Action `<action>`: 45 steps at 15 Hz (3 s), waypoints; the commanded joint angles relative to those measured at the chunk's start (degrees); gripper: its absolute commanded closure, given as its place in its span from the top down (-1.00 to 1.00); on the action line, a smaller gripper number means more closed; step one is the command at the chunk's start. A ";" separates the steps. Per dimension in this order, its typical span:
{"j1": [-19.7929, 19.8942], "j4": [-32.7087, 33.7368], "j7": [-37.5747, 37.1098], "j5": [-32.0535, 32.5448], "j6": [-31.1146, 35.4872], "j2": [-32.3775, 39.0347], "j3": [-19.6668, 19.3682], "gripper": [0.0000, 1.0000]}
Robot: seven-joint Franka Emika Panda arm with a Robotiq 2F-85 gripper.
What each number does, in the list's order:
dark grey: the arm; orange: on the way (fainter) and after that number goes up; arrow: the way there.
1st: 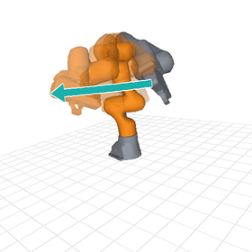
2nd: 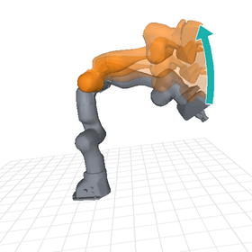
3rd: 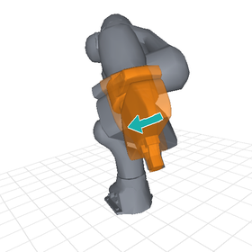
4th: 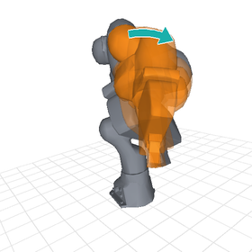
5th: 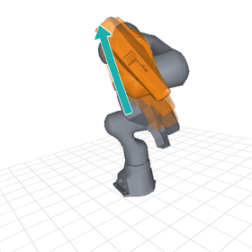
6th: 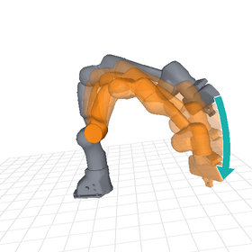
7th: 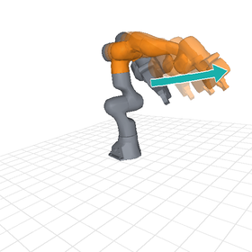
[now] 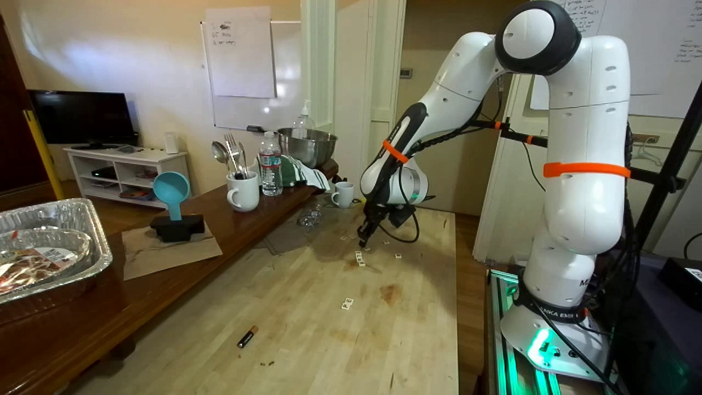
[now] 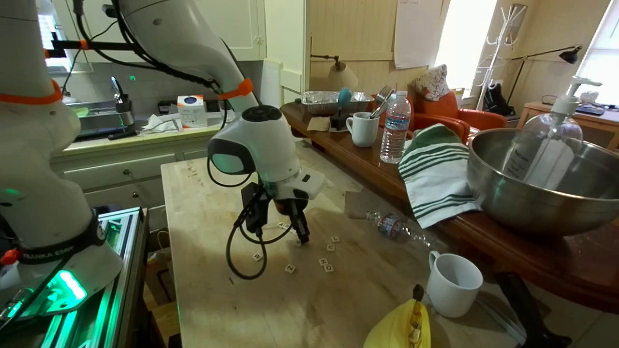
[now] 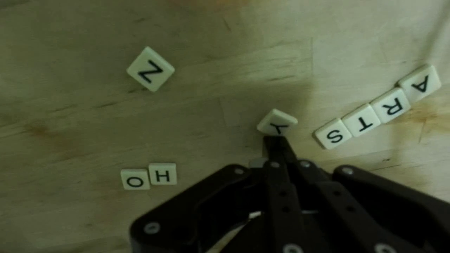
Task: Move a letter tile backwards
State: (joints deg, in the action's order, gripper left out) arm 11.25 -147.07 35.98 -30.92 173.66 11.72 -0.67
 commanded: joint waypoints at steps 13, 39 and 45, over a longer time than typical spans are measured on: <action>5.03 0.06 7.01 -1.85 -1.51 -0.98 3.11 -1.00; 4.00 -0.76 5.24 -1.90 -2.14 0.09 2.74 -1.00; 3.17 -0.56 -1.96 -1.76 -1.96 0.63 2.39 -1.00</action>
State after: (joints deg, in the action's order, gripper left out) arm 15.58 -148.06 37.91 -32.32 169.86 10.06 2.11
